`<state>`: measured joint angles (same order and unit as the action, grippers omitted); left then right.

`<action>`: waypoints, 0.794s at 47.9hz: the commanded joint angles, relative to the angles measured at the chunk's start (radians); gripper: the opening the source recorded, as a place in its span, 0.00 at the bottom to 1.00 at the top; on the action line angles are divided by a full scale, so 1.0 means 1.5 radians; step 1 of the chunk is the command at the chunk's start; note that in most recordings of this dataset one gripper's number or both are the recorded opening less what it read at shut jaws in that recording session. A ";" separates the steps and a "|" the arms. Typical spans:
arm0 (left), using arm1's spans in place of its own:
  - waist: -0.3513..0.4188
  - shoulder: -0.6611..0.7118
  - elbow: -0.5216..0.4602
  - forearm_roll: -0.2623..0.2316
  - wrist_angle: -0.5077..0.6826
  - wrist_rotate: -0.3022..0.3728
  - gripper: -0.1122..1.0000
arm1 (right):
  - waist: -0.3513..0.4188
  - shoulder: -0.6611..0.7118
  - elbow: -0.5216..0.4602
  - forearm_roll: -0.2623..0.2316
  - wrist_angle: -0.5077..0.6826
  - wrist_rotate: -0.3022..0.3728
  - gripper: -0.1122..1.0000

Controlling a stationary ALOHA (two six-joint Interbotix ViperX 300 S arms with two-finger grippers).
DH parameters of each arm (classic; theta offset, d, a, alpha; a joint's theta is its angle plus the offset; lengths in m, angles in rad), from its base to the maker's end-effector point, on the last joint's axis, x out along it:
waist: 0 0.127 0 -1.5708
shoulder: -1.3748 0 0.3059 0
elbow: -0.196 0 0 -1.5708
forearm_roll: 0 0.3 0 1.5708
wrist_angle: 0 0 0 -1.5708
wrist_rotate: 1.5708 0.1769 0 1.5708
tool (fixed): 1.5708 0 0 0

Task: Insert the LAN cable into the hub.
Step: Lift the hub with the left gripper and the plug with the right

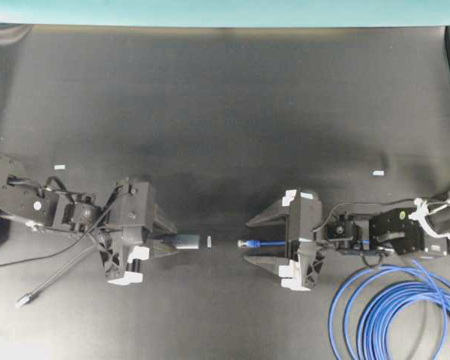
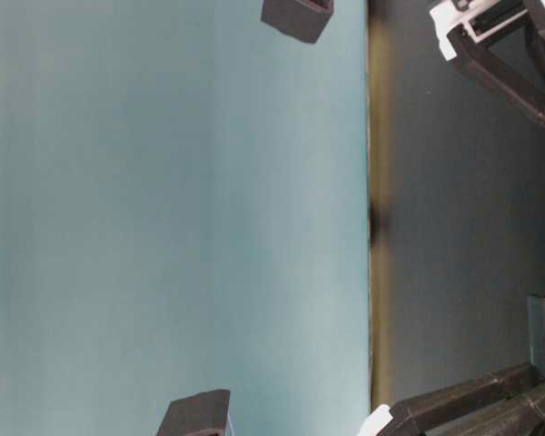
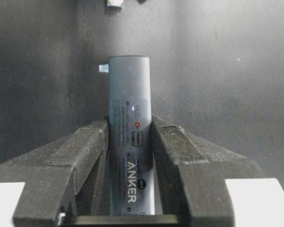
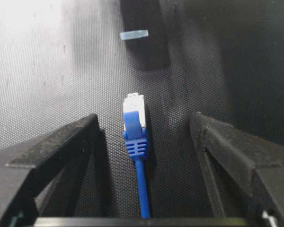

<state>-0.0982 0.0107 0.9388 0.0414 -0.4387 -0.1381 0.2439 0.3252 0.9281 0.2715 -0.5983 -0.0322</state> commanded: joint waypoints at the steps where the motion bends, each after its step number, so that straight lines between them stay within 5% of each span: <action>1: 0.000 -0.006 -0.011 0.002 -0.003 0.000 0.35 | 0.039 0.020 0.010 -0.003 0.053 -0.001 0.76; 20: 0.005 -0.002 -0.014 0.002 -0.004 0.000 0.35 | 0.040 0.008 0.020 -0.004 0.087 -0.017 0.74; 29: 0.006 0.002 -0.016 0.002 -0.004 0.001 0.35 | 0.049 0.008 0.019 -0.004 0.130 -0.022 0.58; 38: 0.006 0.003 -0.016 0.002 -0.003 0.000 0.35 | 0.050 0.008 0.019 -0.004 0.152 -0.019 0.54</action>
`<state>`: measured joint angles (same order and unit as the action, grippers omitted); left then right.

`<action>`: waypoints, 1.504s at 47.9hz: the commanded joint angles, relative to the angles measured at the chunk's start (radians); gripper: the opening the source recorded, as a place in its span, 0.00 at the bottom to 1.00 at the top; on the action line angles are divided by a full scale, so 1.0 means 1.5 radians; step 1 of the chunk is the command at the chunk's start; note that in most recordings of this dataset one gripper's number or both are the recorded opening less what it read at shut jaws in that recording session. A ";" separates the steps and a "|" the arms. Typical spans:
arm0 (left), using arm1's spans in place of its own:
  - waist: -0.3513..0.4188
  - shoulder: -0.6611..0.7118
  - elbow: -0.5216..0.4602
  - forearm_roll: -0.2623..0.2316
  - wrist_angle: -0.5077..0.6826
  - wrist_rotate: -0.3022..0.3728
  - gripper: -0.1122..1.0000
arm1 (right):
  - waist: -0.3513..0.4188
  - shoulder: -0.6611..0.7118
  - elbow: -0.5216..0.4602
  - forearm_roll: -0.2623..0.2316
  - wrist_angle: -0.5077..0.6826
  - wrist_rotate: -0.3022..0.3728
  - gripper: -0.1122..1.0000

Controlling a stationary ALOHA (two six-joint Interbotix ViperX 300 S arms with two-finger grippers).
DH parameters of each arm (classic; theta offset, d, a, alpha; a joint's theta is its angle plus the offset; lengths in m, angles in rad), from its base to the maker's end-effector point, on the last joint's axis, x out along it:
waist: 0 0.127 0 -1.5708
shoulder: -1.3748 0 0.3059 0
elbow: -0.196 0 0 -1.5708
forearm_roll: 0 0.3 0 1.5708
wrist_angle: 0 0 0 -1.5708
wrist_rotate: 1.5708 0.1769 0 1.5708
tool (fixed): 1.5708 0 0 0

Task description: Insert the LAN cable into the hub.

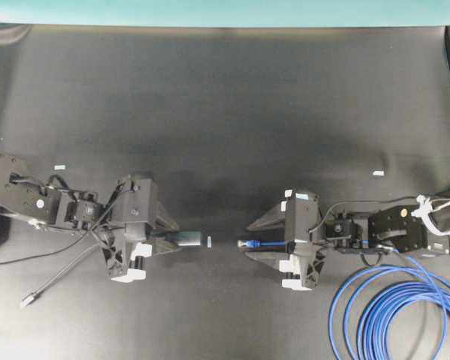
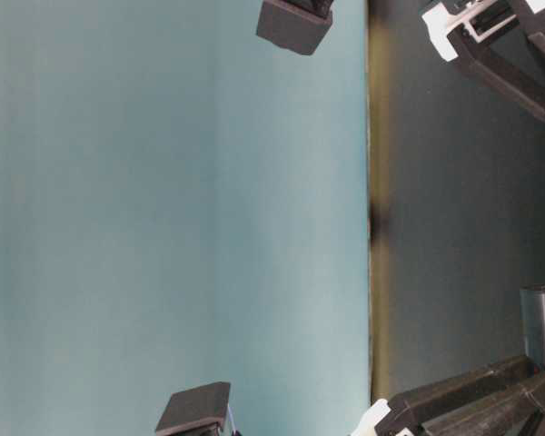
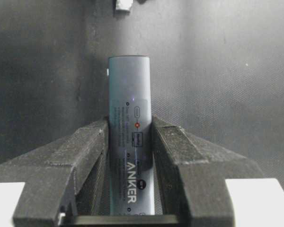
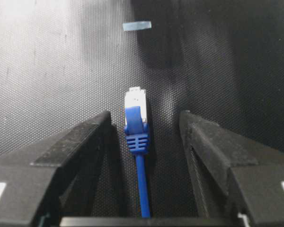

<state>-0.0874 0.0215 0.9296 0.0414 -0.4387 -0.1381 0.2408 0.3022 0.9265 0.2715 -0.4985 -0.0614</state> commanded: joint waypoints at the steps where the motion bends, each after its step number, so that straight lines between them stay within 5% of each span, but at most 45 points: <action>1: -0.001 -0.004 -0.010 0.002 -0.003 0.001 0.35 | 0.052 0.022 0.019 -0.004 0.089 0.000 0.54; 15: -0.001 -0.004 -0.010 0.002 0.007 0.001 0.35 | 0.053 -0.005 0.021 -0.003 0.094 0.014 0.53; 27: 0.000 -0.004 -0.010 0.002 0.008 0.002 0.35 | 0.051 -0.037 0.022 -0.006 0.144 0.006 0.22; 44: 0.000 -0.004 -0.010 0.001 0.008 0.002 0.35 | 0.047 -0.063 0.008 -0.006 0.157 0.001 0.22; 57: 0.000 -0.002 -0.038 0.002 0.054 0.009 0.35 | 0.022 -0.183 0.001 -0.008 0.260 -0.045 0.22; 72: -0.001 -0.003 -0.067 0.002 0.086 0.013 0.35 | 0.000 -0.201 -0.041 -0.009 0.276 -0.084 0.22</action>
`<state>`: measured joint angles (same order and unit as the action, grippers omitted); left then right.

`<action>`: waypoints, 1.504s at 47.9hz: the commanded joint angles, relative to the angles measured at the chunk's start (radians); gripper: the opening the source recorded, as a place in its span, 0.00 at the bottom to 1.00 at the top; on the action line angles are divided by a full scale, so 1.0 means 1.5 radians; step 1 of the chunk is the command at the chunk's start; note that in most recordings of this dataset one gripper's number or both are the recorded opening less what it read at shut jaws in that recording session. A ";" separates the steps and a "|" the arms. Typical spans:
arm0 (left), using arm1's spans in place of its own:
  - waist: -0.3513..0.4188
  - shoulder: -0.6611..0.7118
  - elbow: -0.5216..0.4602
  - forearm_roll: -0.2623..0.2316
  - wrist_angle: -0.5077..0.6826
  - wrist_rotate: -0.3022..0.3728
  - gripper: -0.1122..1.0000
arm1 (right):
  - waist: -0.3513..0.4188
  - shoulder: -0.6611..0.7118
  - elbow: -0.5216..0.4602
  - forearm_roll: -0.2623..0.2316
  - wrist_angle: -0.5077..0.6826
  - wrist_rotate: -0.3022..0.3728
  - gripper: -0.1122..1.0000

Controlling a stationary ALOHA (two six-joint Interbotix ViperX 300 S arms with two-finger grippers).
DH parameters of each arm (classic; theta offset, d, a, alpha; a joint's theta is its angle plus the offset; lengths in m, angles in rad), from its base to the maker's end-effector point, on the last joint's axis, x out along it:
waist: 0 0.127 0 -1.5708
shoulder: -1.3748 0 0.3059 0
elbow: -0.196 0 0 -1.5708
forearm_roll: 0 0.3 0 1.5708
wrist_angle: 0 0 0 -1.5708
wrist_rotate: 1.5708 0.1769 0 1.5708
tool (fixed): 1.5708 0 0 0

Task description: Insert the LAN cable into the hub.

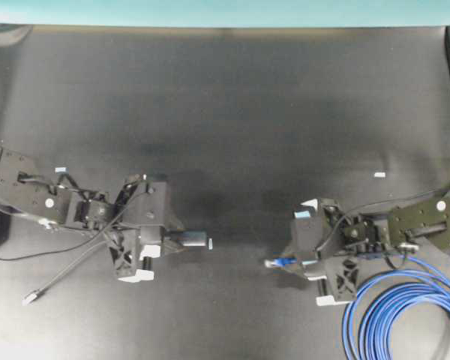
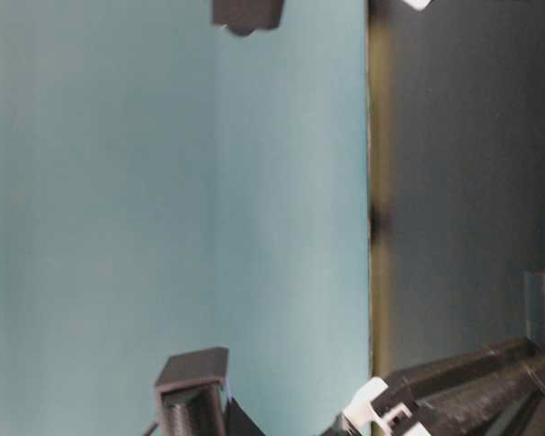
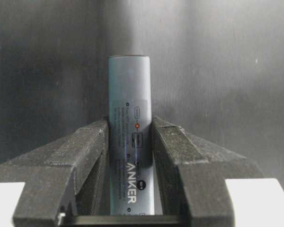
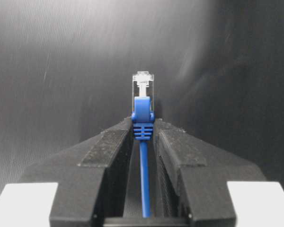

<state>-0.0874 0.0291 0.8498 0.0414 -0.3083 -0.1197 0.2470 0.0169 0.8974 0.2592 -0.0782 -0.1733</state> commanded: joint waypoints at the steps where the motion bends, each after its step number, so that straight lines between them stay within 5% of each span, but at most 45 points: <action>1: -0.001 -0.008 -0.015 0.002 -0.001 0.000 0.35 | -0.005 -0.010 -0.025 -0.002 -0.004 -0.011 0.22; 27: 0.001 -0.011 -0.046 0.002 0.025 0.002 0.35 | -0.067 -0.021 -0.081 -0.008 0.000 -0.083 0.22; 72: 0.010 0.004 -0.085 0.003 0.060 0.017 0.35 | -0.067 0.028 -0.128 -0.008 0.032 -0.086 0.22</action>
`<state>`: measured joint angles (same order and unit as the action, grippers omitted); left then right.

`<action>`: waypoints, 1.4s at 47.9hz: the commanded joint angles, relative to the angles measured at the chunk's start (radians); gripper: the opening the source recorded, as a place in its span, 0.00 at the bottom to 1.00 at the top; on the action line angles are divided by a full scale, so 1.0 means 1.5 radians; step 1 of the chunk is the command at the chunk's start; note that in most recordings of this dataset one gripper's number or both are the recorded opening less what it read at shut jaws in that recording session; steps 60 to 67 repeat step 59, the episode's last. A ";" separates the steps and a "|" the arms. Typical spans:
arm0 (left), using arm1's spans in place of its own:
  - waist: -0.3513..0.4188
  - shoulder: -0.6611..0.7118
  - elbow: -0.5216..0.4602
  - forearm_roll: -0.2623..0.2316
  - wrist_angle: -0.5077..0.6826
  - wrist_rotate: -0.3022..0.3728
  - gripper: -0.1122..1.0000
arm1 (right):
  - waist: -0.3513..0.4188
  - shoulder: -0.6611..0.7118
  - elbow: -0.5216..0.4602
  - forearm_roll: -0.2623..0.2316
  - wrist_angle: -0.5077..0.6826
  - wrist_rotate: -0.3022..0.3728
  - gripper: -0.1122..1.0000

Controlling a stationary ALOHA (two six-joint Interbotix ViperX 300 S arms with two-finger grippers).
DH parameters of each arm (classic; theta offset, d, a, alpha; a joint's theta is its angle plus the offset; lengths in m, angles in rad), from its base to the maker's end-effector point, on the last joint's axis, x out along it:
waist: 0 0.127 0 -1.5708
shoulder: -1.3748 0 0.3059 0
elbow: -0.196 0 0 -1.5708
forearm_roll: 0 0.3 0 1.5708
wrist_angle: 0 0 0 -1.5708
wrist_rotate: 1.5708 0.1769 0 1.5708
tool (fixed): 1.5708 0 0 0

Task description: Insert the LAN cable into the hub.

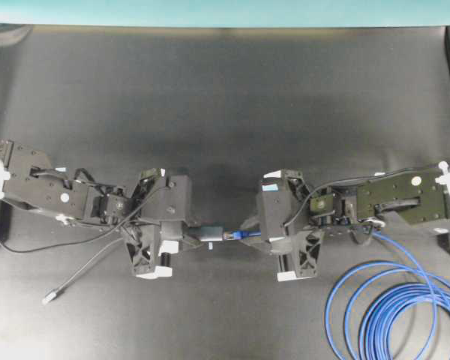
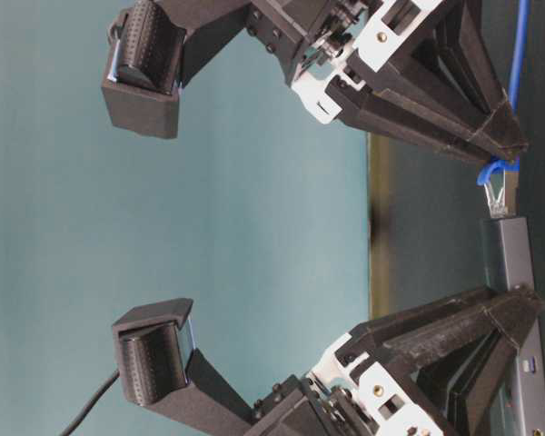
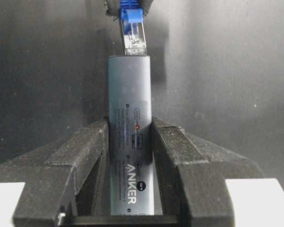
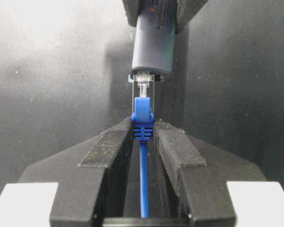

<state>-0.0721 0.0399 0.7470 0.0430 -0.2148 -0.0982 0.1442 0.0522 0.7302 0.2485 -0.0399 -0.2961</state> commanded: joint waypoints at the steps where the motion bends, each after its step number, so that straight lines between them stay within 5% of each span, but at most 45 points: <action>1: 0.000 -0.003 -0.018 0.002 -0.001 0.004 0.35 | 0.001 0.006 -0.018 -0.001 0.011 -0.004 0.22; 23: 0.000 0.017 -0.080 0.002 0.127 0.009 0.35 | 0.000 0.025 -0.048 -0.002 0.065 0.007 0.22; 44: -0.001 0.026 -0.098 0.002 0.169 -0.002 0.35 | -0.011 0.027 -0.053 0.008 0.013 0.084 0.22; 67: 0.001 0.028 -0.104 0.002 0.170 -0.002 0.35 | -0.008 0.032 -0.063 0.009 0.056 0.098 0.22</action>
